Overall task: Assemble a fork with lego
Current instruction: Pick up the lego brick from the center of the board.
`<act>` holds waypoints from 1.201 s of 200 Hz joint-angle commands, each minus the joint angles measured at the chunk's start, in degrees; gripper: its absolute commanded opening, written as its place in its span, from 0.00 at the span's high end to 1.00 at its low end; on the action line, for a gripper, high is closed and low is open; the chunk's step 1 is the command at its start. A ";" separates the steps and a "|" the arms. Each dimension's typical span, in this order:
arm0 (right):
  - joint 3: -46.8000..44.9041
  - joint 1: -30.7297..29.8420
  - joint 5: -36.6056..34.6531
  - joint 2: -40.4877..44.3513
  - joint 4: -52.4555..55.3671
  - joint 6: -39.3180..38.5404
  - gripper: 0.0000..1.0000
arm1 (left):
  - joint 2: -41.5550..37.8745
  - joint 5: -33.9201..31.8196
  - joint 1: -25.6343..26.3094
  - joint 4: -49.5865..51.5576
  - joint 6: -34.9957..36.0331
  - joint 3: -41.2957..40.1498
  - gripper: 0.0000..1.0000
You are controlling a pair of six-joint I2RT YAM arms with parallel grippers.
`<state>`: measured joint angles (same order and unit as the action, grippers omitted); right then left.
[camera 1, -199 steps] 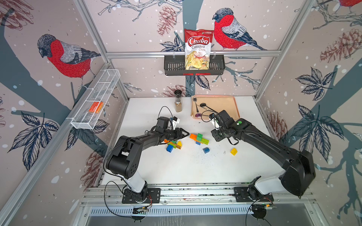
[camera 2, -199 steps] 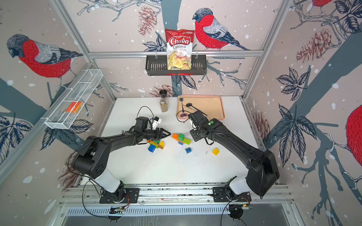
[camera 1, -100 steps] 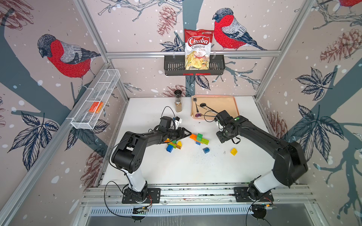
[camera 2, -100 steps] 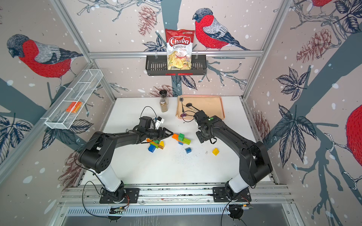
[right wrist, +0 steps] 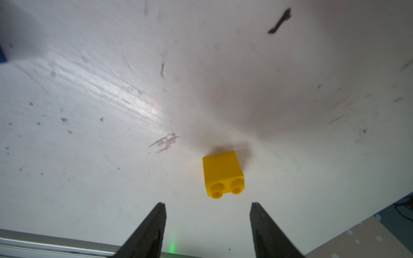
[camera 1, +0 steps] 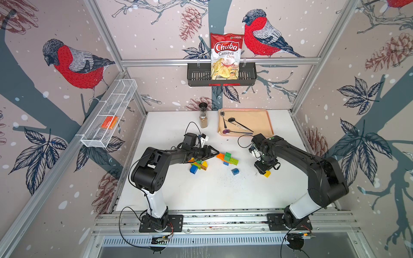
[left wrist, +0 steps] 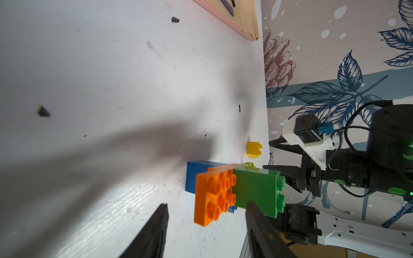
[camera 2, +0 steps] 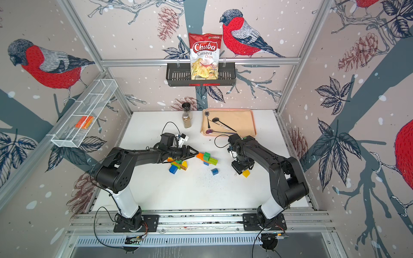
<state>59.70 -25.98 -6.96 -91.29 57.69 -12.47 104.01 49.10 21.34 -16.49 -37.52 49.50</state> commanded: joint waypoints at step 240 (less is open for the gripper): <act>-8.90 4.81 3.39 2.46 -11.99 -6.35 0.63 | 2.33 2.40 0.10 -0.55 0.95 1.78 0.46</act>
<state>50.87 -20.97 -3.92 -89.21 45.47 -19.51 106.37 50.74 21.34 -16.27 -37.45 51.05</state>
